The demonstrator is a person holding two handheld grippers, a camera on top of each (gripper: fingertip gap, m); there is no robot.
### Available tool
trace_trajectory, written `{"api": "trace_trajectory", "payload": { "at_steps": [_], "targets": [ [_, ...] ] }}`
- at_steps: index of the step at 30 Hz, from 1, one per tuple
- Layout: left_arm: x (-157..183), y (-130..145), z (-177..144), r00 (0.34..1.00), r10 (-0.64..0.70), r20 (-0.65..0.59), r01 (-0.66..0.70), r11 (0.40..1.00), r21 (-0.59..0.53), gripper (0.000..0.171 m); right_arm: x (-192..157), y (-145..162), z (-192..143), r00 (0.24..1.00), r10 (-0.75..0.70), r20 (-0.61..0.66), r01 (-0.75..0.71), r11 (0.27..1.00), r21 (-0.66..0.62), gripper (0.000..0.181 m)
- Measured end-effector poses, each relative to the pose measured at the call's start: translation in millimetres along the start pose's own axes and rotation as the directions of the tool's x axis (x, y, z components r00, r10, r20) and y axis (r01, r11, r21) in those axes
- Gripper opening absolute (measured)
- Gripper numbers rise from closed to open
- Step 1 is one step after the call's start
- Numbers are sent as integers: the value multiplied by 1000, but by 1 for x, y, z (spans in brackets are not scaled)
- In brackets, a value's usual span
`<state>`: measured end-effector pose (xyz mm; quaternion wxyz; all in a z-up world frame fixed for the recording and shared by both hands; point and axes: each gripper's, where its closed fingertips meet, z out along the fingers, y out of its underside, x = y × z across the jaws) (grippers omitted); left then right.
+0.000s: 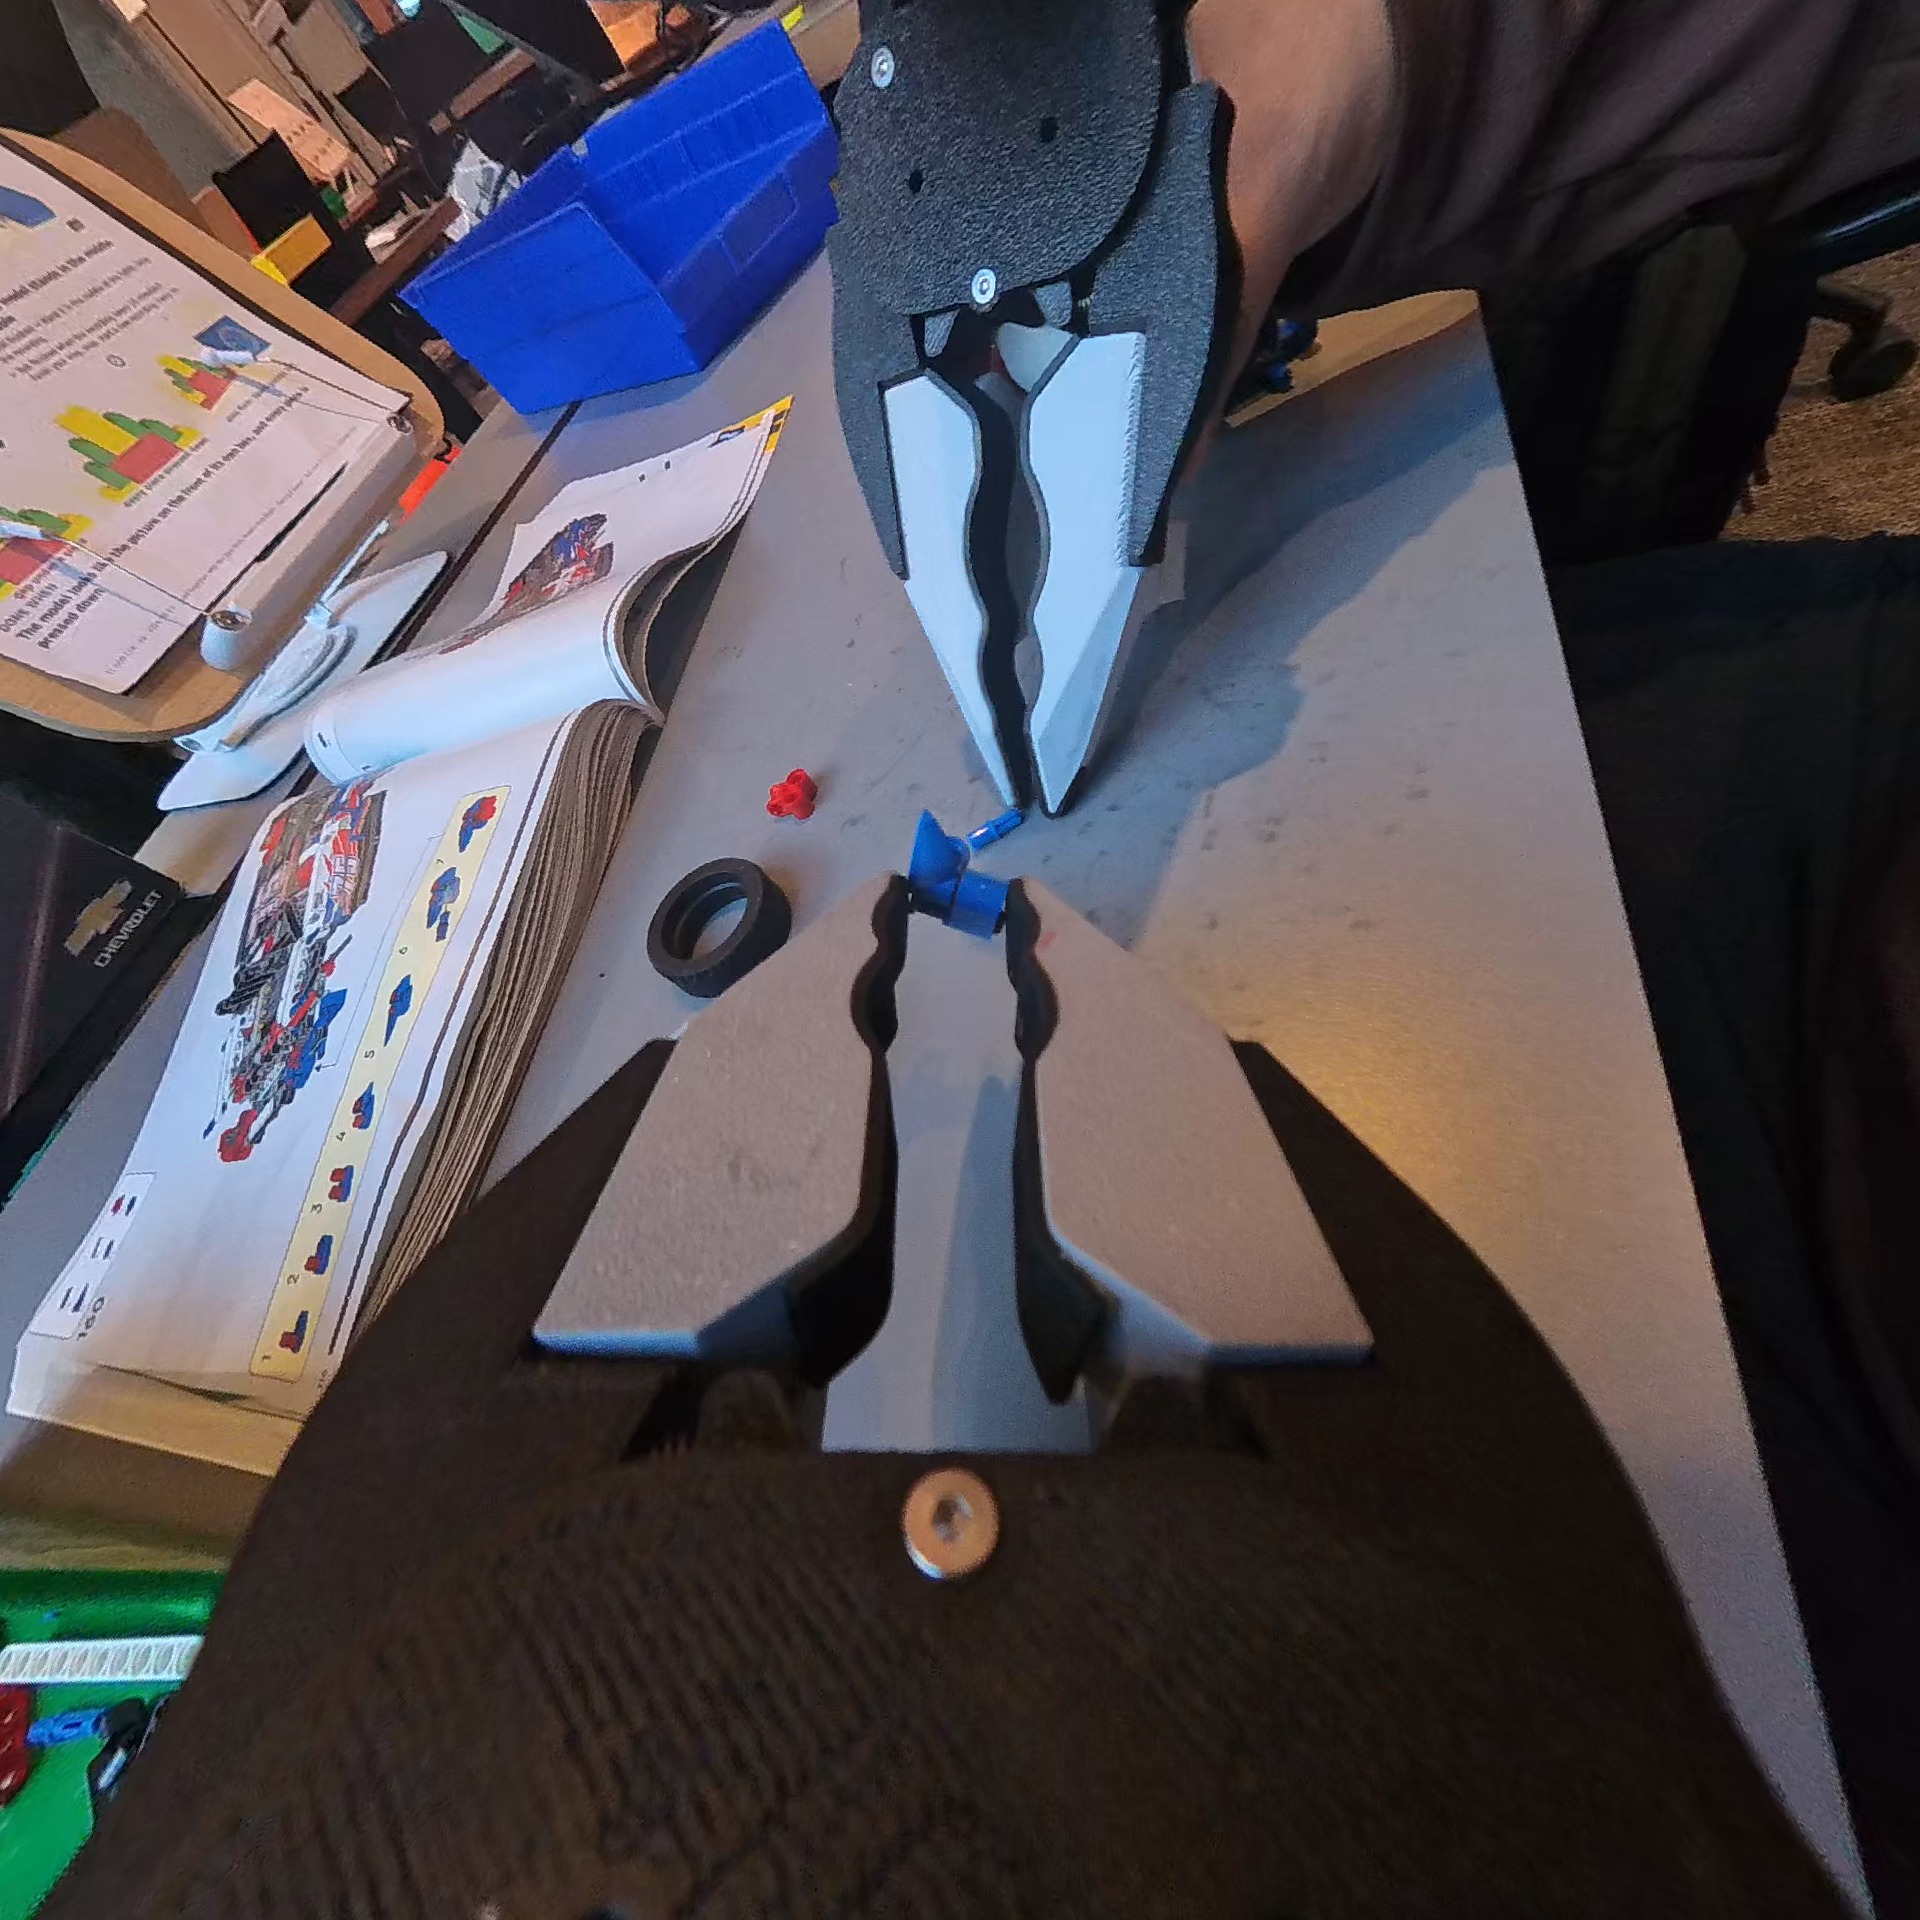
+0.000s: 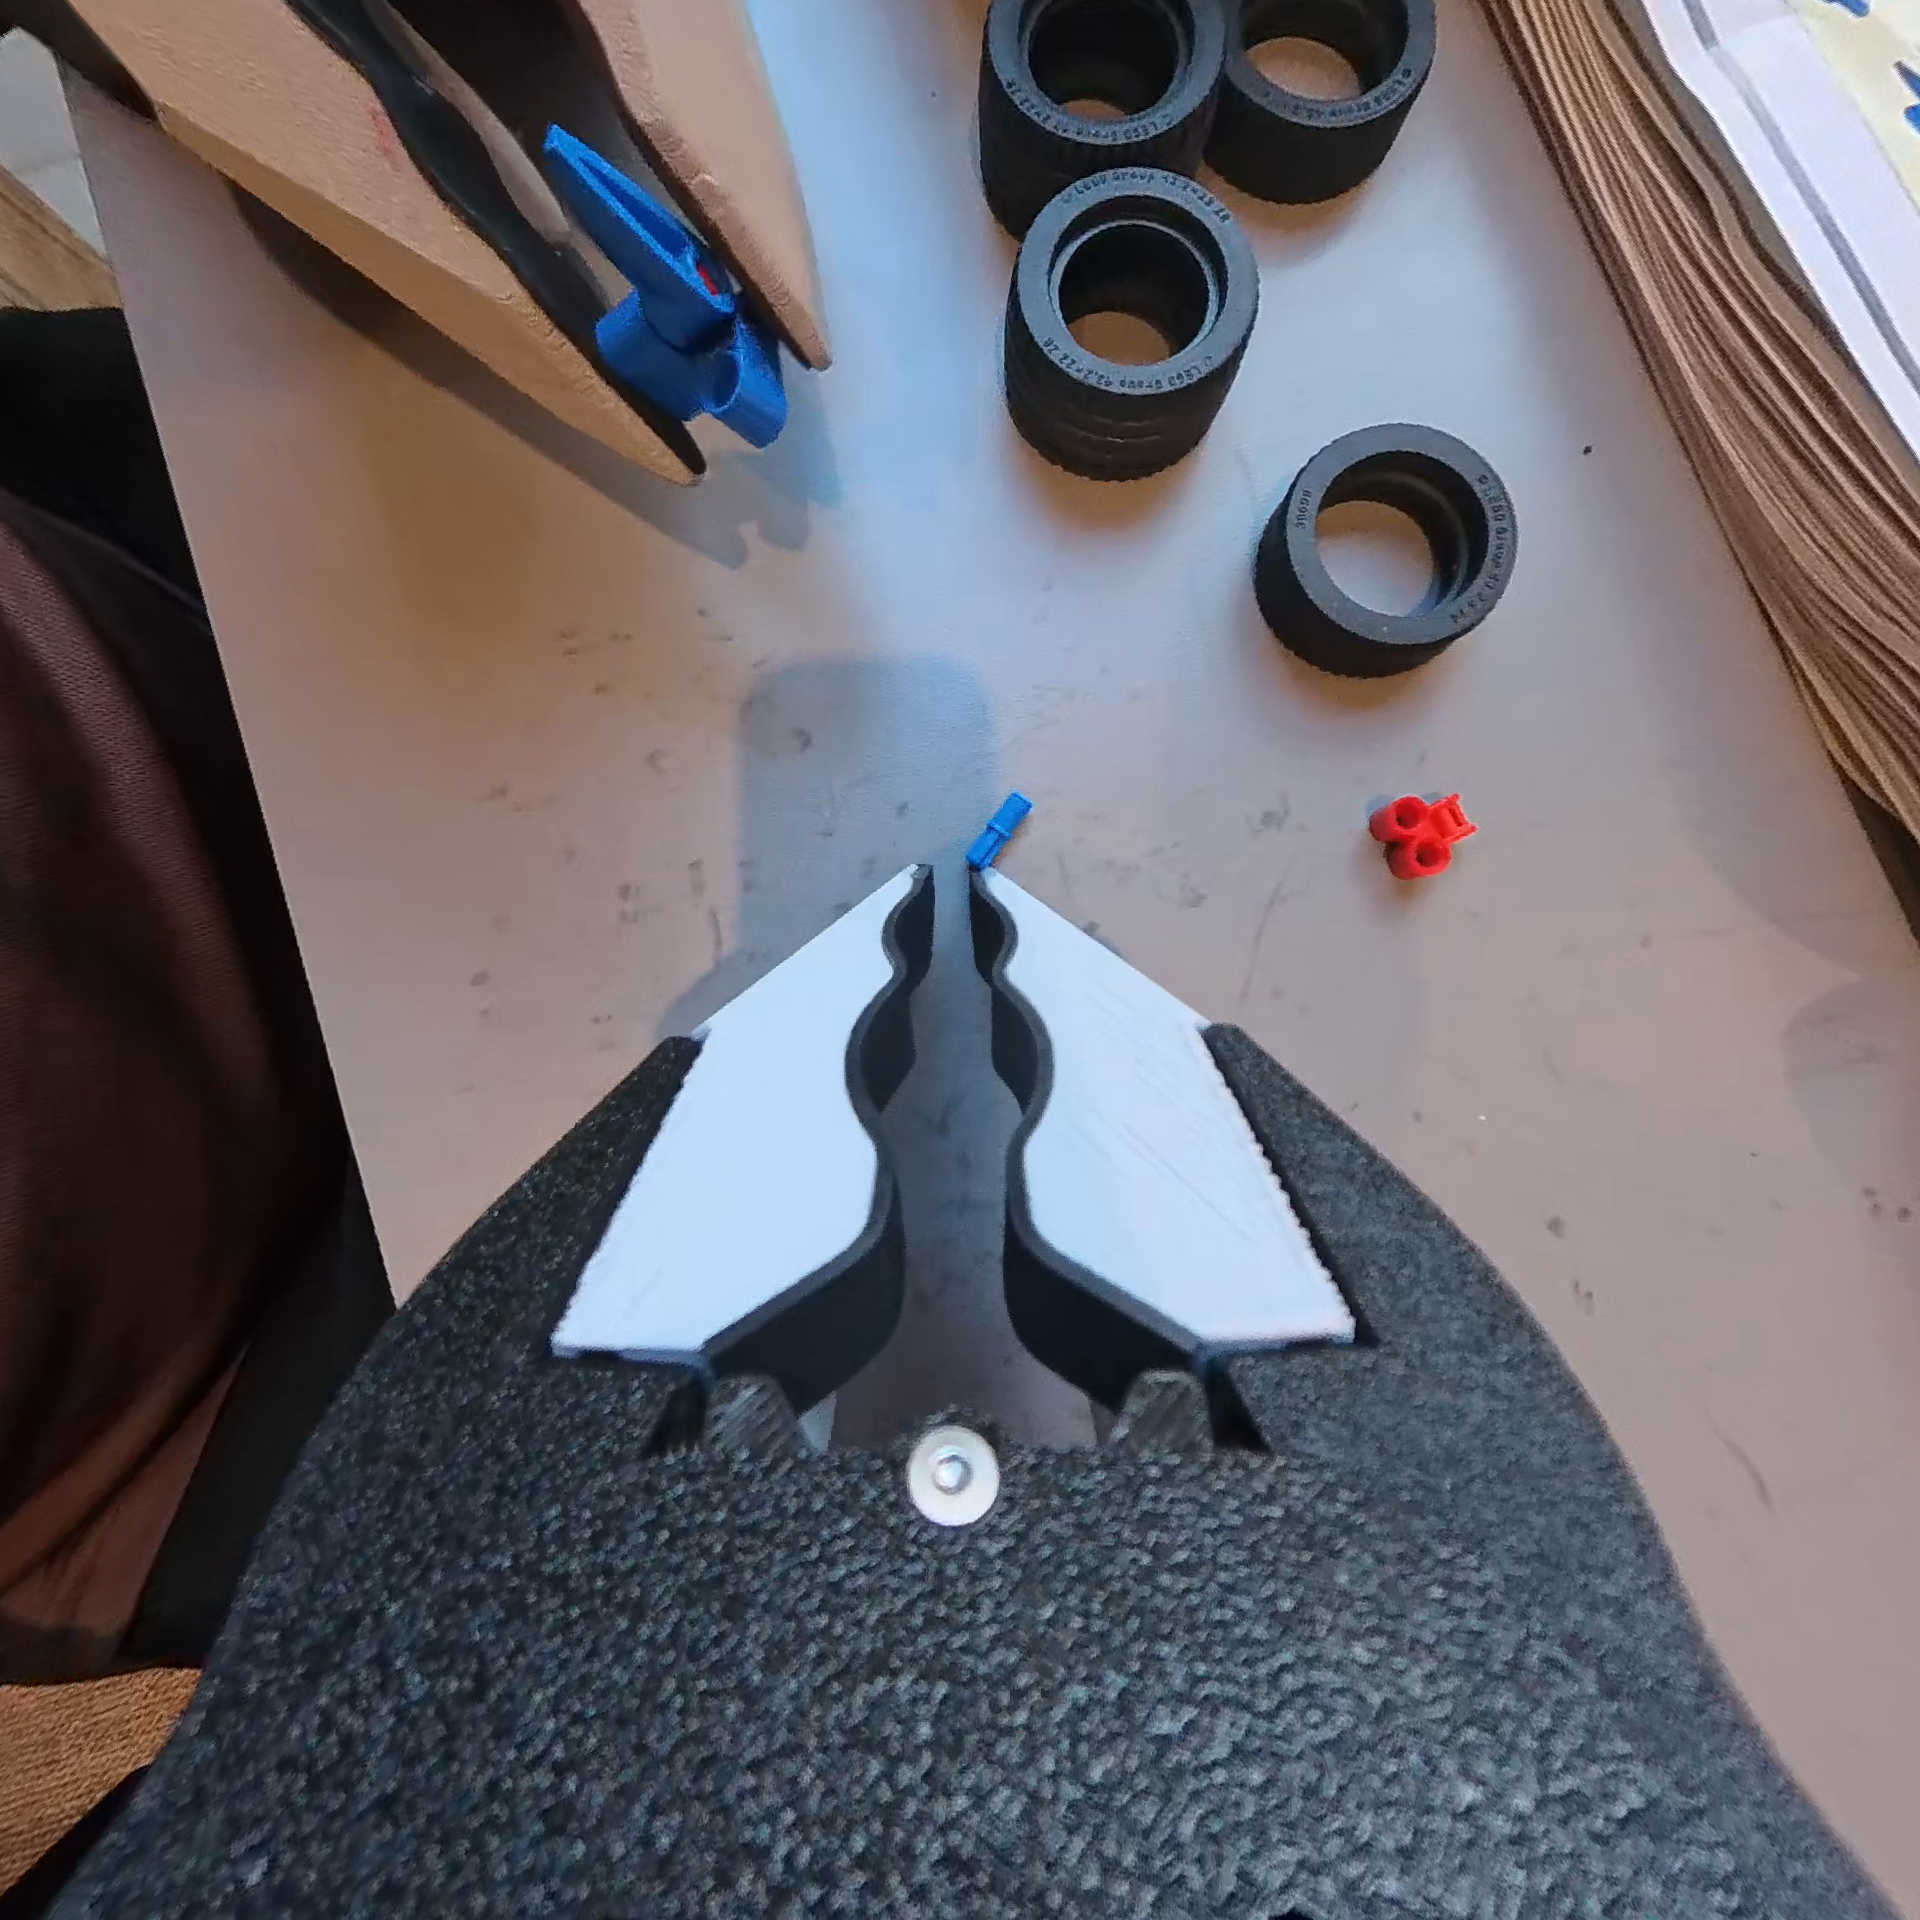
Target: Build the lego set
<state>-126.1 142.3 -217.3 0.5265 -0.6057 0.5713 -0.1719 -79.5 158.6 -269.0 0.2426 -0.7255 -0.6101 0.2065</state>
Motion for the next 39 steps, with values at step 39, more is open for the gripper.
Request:
{"api": "trace_trajectory", "payload": {
  "at_steps": [39],
  "targets": [
    [40, 32, 17, 871, -365, -329, 254, 907, -335, 15, -39, -52, 4, 995, -21, 94, -2, 970, 243, 8]
  ]
}}
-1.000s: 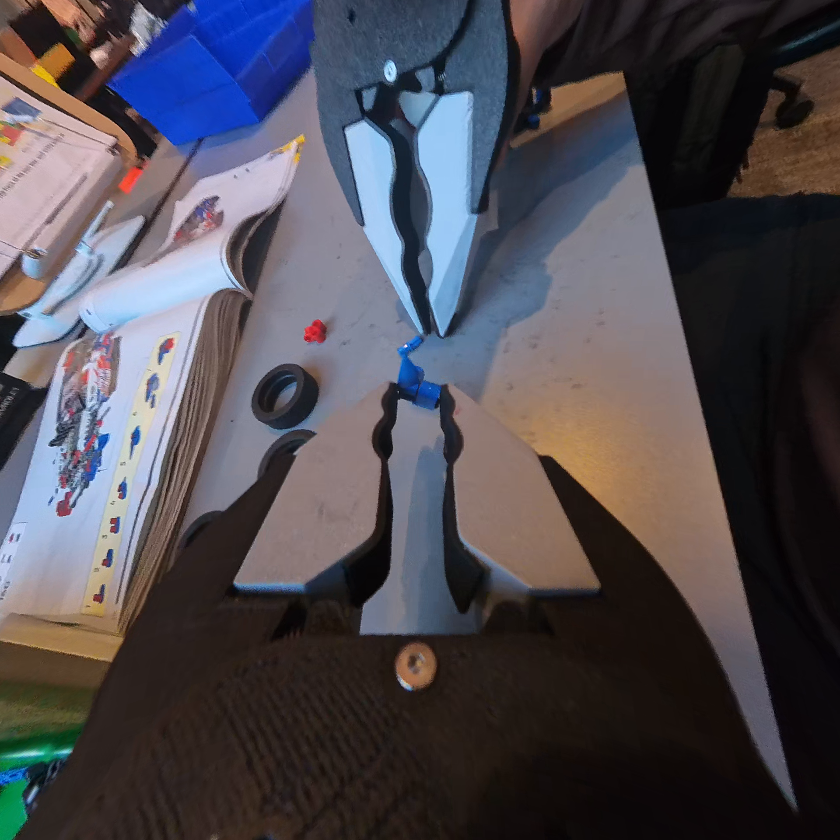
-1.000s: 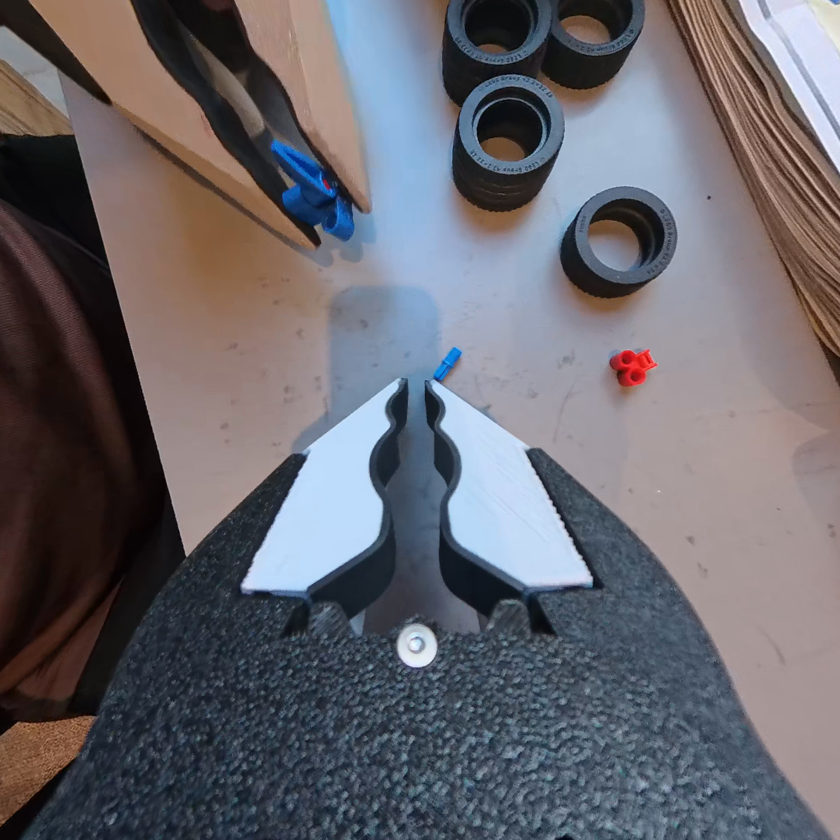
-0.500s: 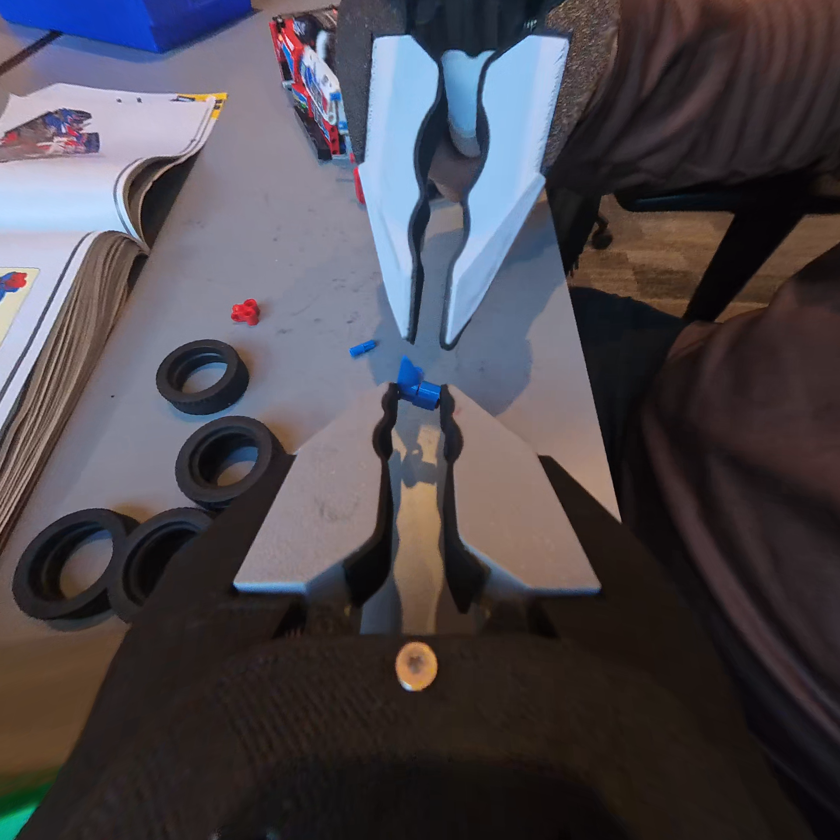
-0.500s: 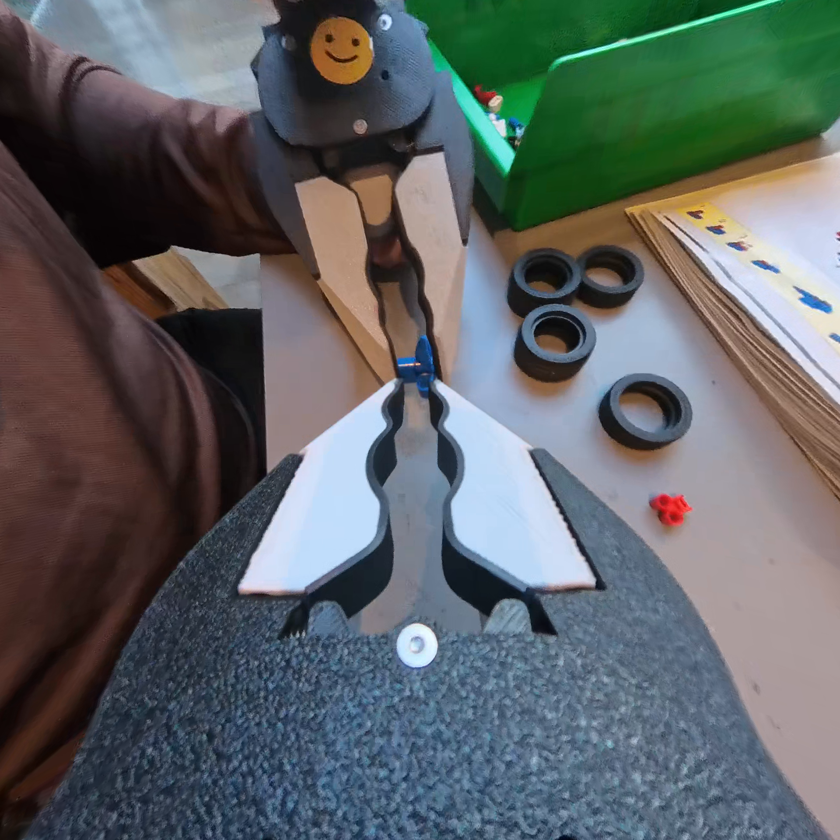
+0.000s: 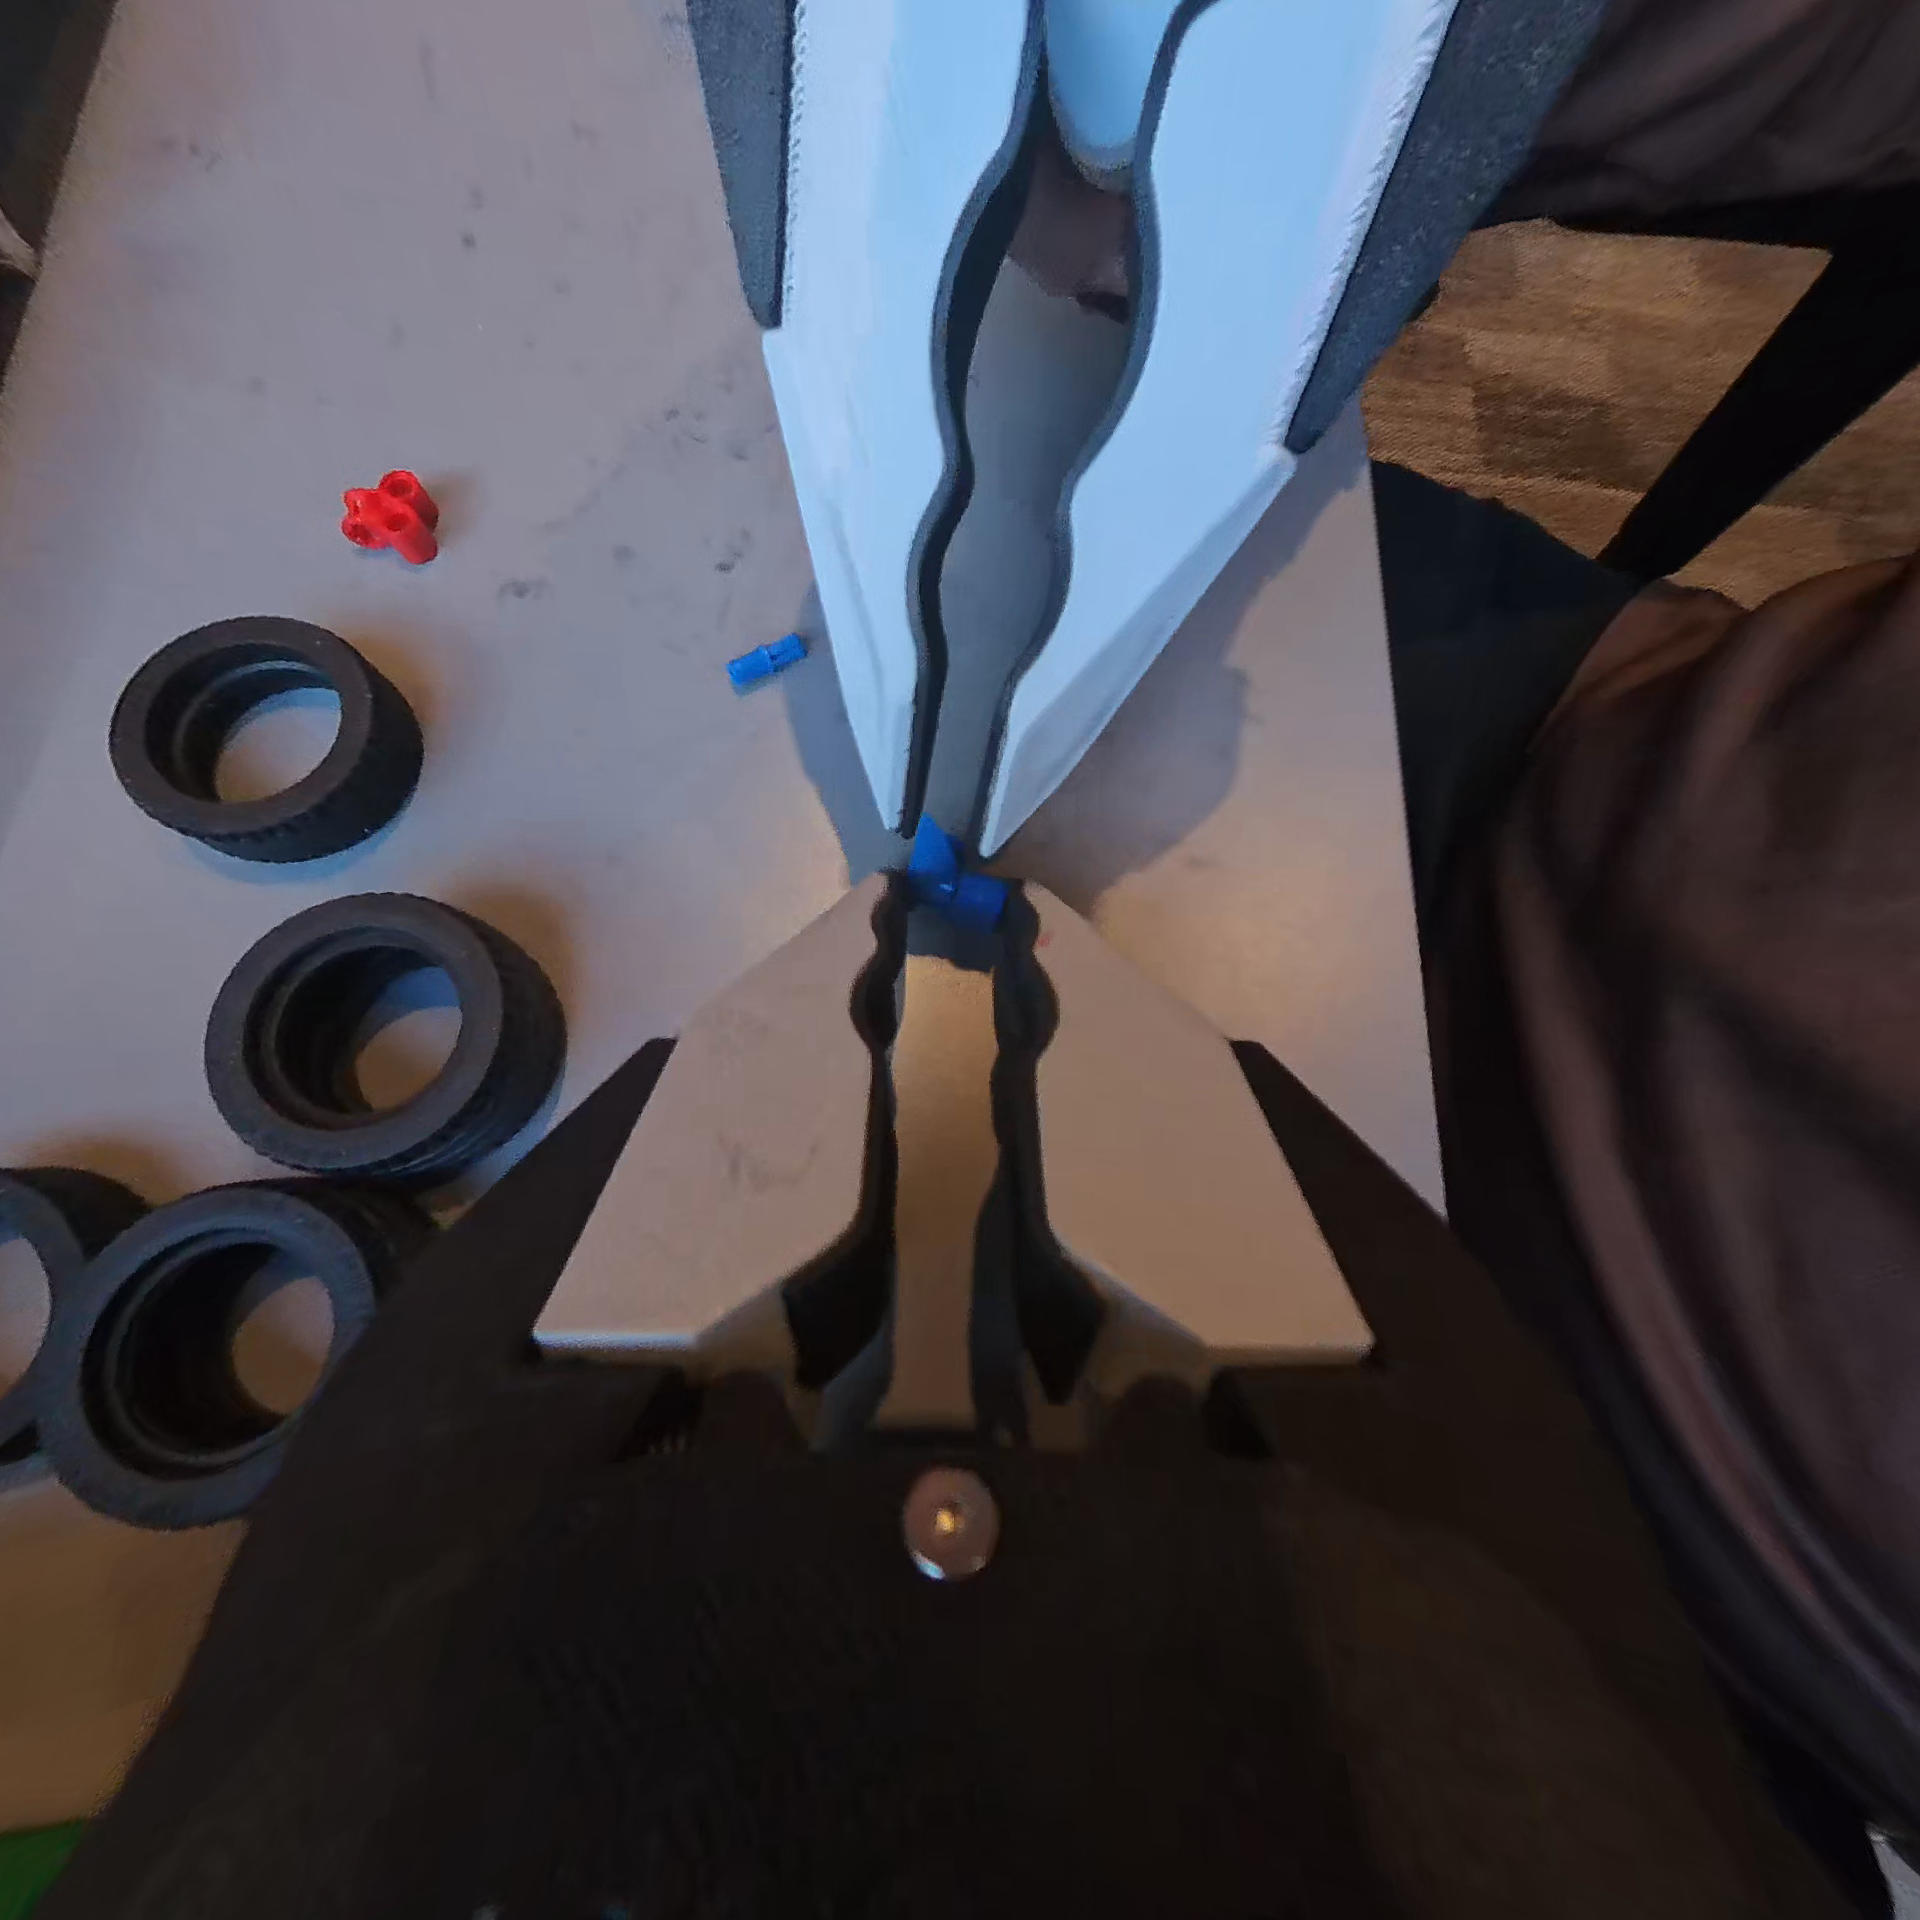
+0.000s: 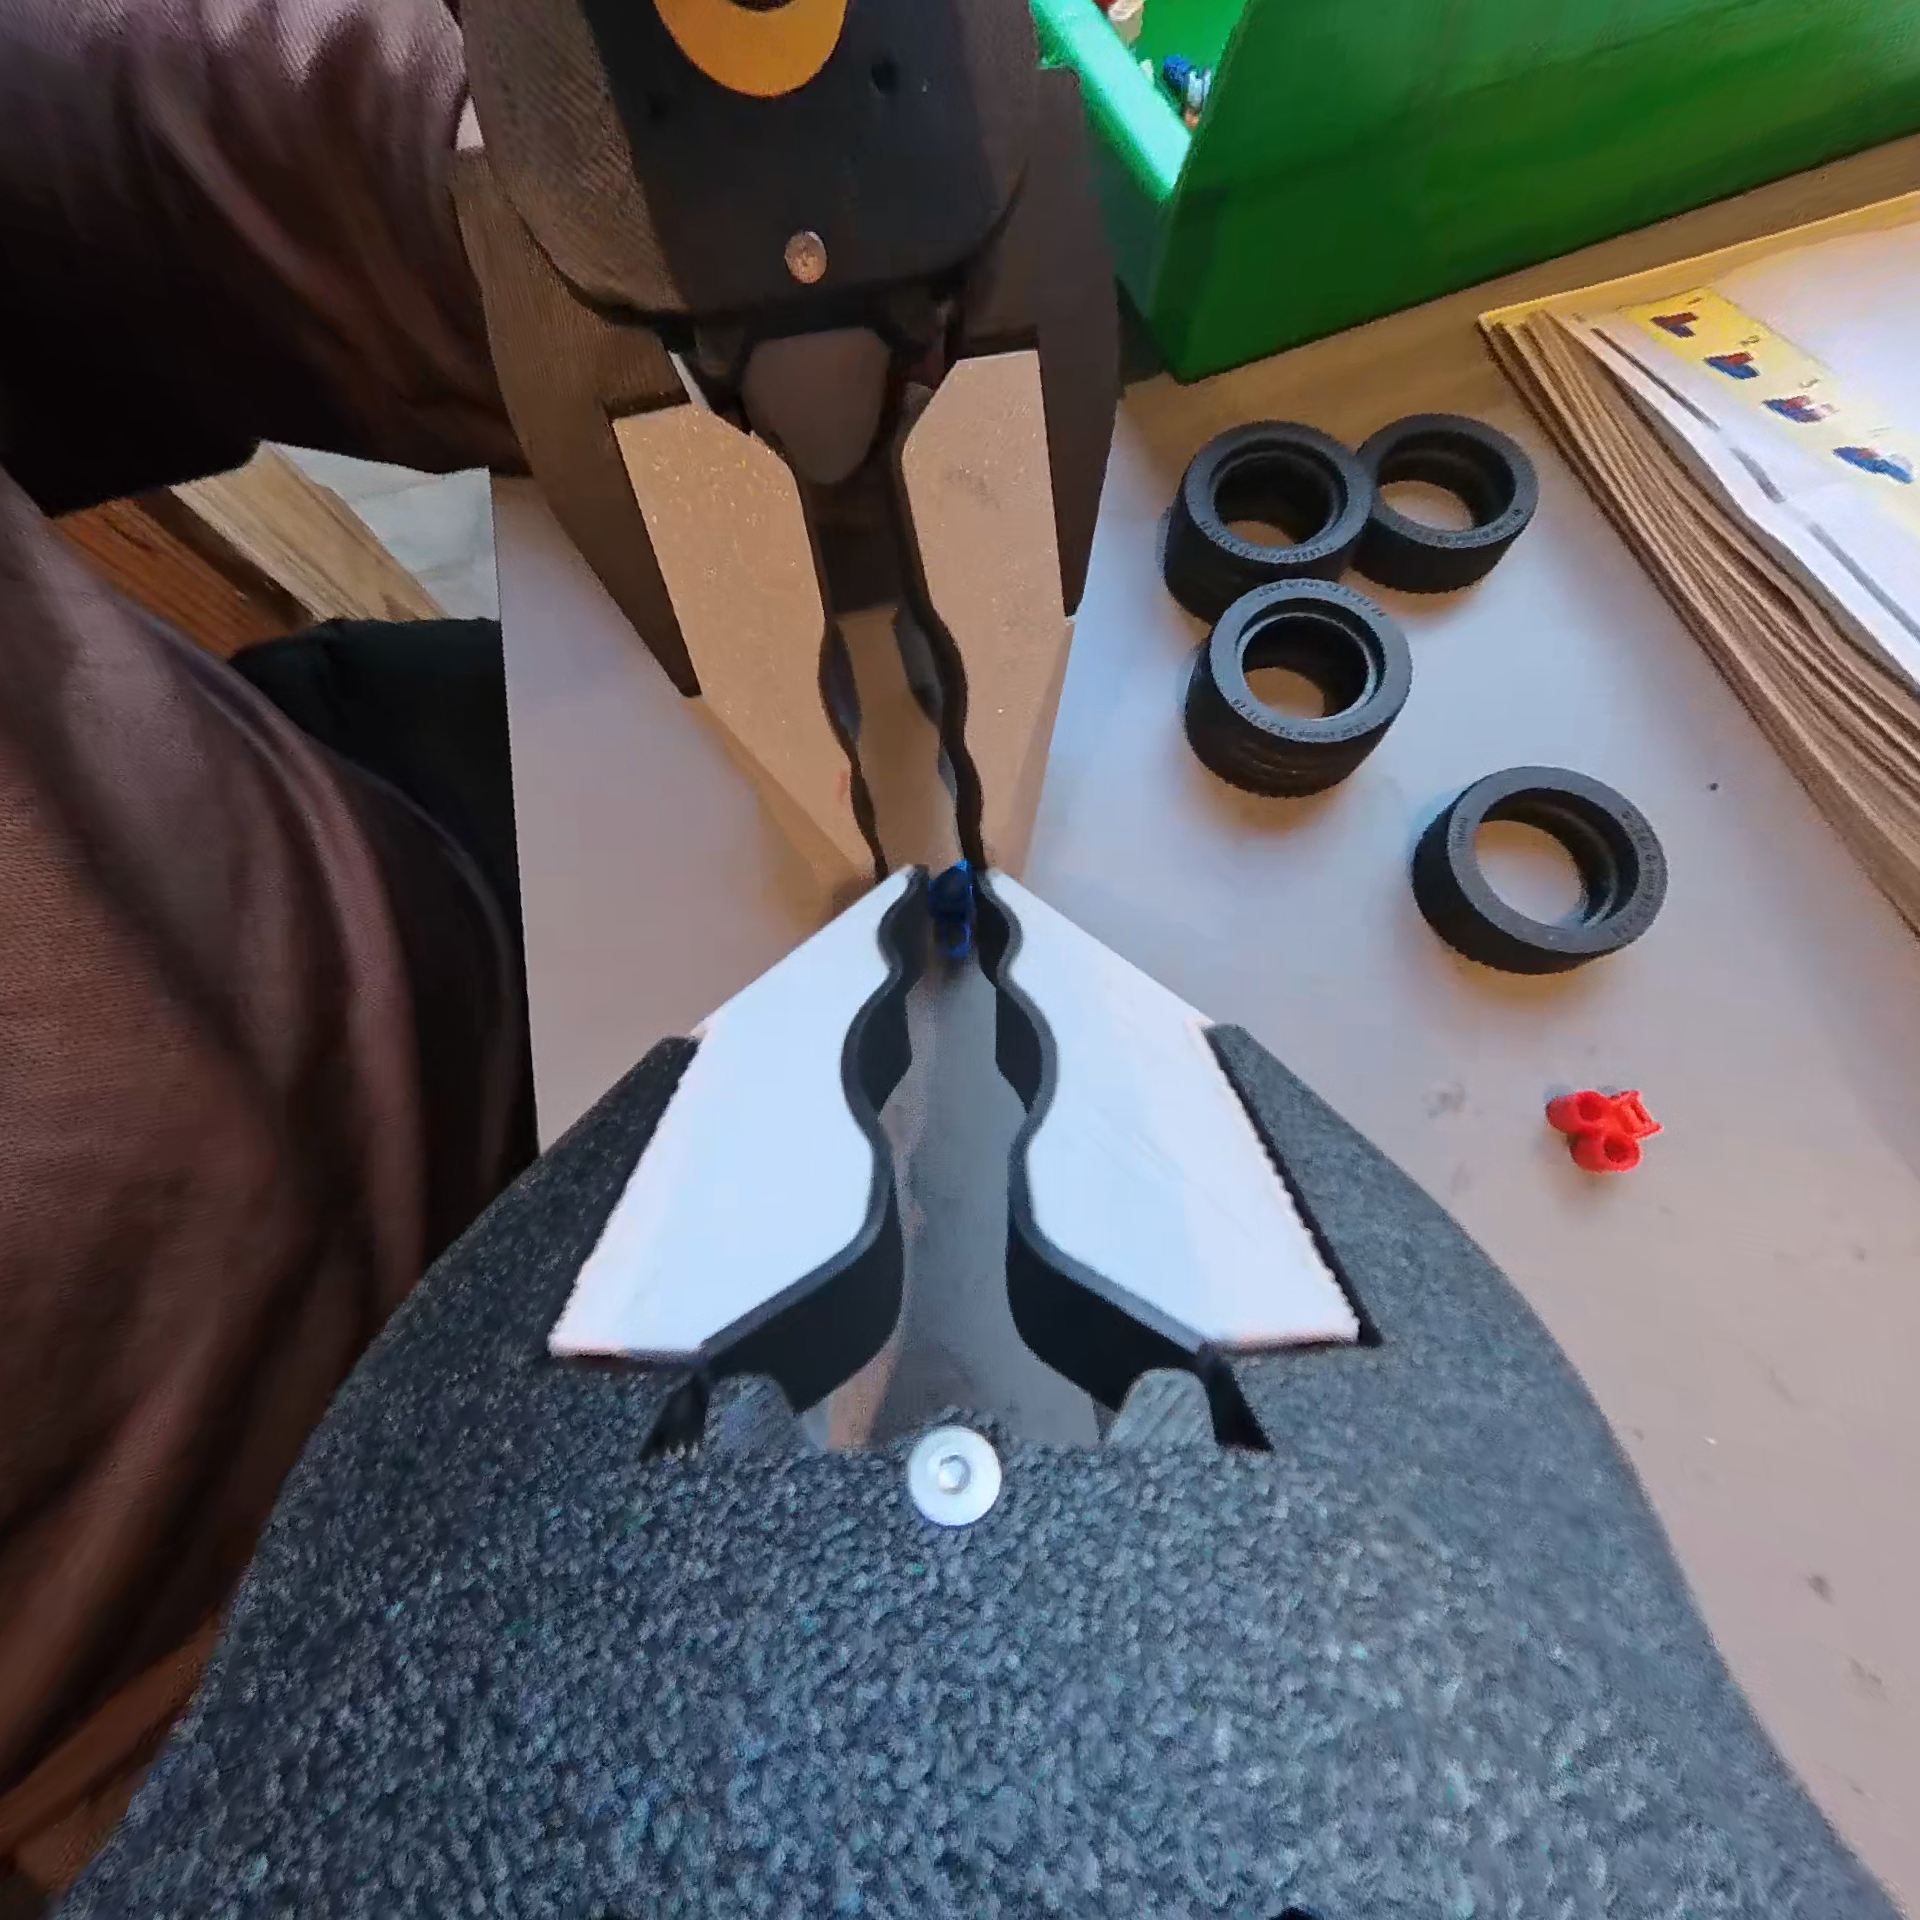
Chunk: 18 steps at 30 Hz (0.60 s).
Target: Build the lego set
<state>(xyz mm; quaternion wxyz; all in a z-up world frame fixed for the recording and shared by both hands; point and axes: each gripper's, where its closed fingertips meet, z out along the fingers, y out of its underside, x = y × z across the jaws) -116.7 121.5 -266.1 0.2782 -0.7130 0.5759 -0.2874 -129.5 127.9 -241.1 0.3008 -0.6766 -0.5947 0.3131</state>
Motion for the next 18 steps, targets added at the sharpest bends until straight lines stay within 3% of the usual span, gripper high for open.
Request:
{"api": "trace_trajectory", "payload": {
  "at_steps": [9, 10, 18],
  "targets": [
    [1, 0, 0, 1000, 2, -6, -2, 1000, 2, 24, 1, 7, 9, 1000, 9, -3, -9, 1000, -28, 6],
    [0, -1, -1, 1000, 2, 5, -2, 1000, 10, 31, 1, 7, 9, 1000, 14, 0, -14, 1000, -28, 6],
    [2, -11, -11, 1000, 0, -18, 1, 995, 96, 33, 2, 7, 5, 1000, 24, 7, -24, 1000, -17, 5]
  ]
}}
